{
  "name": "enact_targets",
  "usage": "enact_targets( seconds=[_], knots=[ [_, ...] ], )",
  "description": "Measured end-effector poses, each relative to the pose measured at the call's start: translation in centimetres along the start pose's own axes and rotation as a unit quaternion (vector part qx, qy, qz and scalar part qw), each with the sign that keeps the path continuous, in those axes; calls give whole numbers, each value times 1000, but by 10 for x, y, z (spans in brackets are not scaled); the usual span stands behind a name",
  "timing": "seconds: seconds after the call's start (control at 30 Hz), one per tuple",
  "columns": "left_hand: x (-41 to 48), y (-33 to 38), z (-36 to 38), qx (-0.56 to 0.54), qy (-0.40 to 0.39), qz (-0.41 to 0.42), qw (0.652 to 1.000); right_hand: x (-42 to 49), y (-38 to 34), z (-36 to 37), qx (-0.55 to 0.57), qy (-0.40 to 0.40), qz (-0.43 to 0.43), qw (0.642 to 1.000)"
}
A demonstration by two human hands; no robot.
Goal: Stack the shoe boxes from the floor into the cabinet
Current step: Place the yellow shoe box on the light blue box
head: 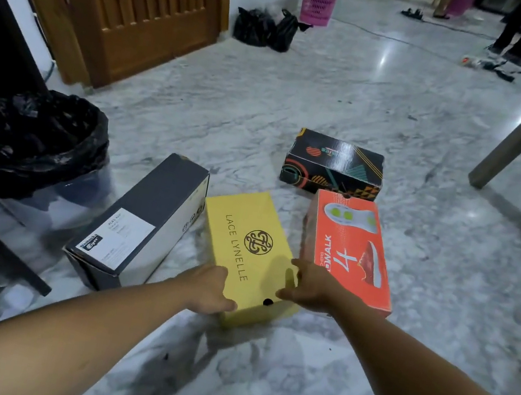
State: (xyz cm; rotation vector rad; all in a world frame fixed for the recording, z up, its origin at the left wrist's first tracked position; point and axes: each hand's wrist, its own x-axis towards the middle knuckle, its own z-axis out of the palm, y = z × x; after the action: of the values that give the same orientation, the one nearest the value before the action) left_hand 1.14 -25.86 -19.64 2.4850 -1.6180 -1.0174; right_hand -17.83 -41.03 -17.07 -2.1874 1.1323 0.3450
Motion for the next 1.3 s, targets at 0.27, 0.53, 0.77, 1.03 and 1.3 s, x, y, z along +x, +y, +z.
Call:
enact_targets(
  seconds=[0.27,0.53,0.77,1.03,1.3],
  knots=[
    [-16,30,9,-24,-13,124,992,-9,23,-13,-37,52,26,998],
    [41,-40,-31,-101,148,-98,979,-30,-13,41,-140,40,20,989],
    [41,-66,-32,-101,136,-56,984,-20,-8,71,-167,-7,-20,986],
    [24,-76,-5,-151,41,-93,983,-12,47,41,-43,97,-56,993],
    [20,-70,-9,-279,62,-70,956,-3,52,52,171,91,-4,981]
  ],
)
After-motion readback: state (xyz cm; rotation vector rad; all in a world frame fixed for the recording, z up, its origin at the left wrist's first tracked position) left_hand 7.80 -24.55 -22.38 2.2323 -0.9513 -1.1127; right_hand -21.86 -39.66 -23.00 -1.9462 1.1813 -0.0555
